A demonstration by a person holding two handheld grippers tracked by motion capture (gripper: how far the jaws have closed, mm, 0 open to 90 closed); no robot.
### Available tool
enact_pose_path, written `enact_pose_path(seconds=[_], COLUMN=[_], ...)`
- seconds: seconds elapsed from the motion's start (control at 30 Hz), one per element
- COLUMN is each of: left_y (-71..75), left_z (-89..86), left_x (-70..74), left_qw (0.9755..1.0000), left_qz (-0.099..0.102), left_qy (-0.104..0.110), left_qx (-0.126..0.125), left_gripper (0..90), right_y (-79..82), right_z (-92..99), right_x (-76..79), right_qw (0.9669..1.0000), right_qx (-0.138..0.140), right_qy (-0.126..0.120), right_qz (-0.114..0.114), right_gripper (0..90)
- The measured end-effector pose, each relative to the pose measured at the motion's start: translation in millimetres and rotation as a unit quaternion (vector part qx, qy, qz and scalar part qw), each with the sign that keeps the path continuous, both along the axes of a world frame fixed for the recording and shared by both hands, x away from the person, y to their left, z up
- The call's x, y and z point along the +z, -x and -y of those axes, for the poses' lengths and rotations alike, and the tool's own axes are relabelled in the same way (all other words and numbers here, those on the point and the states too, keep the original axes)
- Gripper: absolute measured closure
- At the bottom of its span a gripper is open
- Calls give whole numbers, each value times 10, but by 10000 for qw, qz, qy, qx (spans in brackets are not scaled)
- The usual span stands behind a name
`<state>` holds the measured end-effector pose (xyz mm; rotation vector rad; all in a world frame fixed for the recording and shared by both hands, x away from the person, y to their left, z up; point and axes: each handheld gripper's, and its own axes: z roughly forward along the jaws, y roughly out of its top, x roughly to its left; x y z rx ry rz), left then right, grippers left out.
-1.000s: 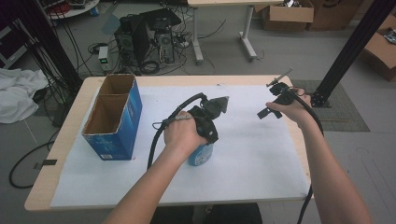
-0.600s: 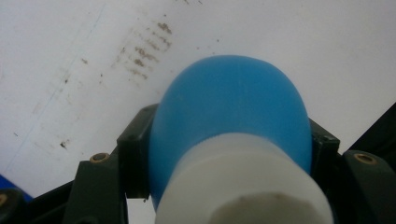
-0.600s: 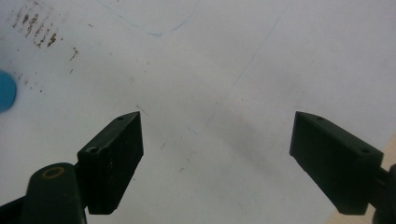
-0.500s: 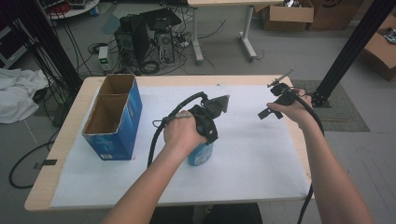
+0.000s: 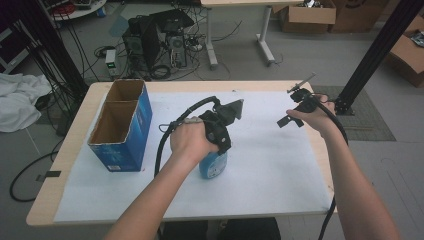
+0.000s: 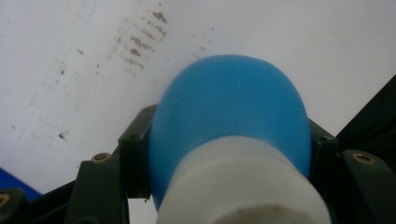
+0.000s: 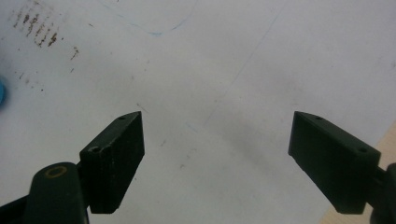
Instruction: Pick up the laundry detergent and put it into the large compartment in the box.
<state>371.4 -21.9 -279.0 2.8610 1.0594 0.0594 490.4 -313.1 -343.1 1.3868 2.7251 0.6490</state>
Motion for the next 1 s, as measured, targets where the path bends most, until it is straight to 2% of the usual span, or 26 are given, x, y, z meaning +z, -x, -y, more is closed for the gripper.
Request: enact_pose_path(seconds=[0.13,0.3,0.53,0.67,0.87,0.97,1.0], left_y=[-8,-9,-47,-98,-190,-243,-279], left_z=[-38,-104,-244,-380,-644,-825,-968], left_x=[98,275,664,922,1227,1353,1430], left_qw=[9999,9995,9980,9953,9890,9830,9786], left_qz=[-83,-40,8,20,104,138,144], left_qy=[28,114,158,206,252,353,425], left_qx=[105,281,605,949,1453,1796,2006], left_gripper=[378,379,379,379,379,379,379], right_y=[7,15,25,17,19,21,21], right_z=[-7,-10,-14,-10,-17,-9,0], right_x=[23,37,51,63,97,110,115], right_qw=[10000,10000,10000,10000,10000,10000,10000], right_qx=[-16,-1,-13,-5,17,3,-7], right_qy=[-11,-2,1,19,-8,-16,-33], right_qz=[22,28,36,33,47,49,53], right_gripper=[184,188,189,191,195,195,195])
